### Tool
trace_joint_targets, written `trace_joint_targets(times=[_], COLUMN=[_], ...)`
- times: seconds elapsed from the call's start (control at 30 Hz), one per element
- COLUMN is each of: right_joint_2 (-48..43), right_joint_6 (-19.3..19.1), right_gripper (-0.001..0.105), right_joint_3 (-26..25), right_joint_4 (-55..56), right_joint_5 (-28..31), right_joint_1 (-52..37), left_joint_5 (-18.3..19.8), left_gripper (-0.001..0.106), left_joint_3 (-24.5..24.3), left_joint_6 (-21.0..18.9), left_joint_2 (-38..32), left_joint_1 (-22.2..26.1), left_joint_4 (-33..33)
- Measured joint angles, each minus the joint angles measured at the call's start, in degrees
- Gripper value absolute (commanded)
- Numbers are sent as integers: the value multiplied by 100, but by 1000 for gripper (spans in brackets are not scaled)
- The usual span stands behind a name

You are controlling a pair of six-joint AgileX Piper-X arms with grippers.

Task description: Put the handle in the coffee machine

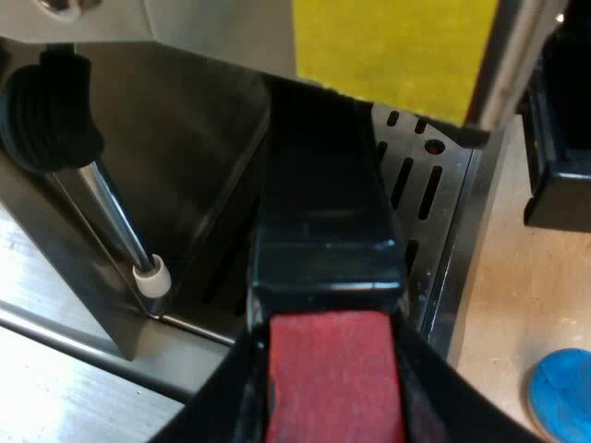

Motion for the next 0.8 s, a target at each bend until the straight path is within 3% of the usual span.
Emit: trace_joint_targets(times=[0.2,0.27,0.3,0.37,0.47,0.53,0.57,0.8], right_joint_2=[-1,-1,-1,-1,-1,-1,-1,-1], right_joint_6=[0,0,0,0,14,16,16,-3], right_gripper=[39,39,39,39,39,39,39,39], right_joint_3=[0,0,0,-5,-5,-5,-5,-5], right_joint_4=[0,0,0,0,0,0,0,15], right_joint_5=[0,0,0,0,0,0,0,0], right_joint_1=[0,0,0,0,0,0,0,-16], left_joint_5=[0,0,0,-48,-47,-47,-89,41], left_gripper=[6,21,23,52,64,64,64,64], left_joint_3=[0,0,0,0,-15,-24,-42,-113], left_joint_6=[-28,-115,-139,-429,-661,-722,-1043,-1155], left_joint_2=[0,0,0,-11,-16,-26,-58,-113], left_joint_1=[0,0,0,0,24,35,33,33], left_joint_4=[0,0,0,0,-32,-57,-233,-313])
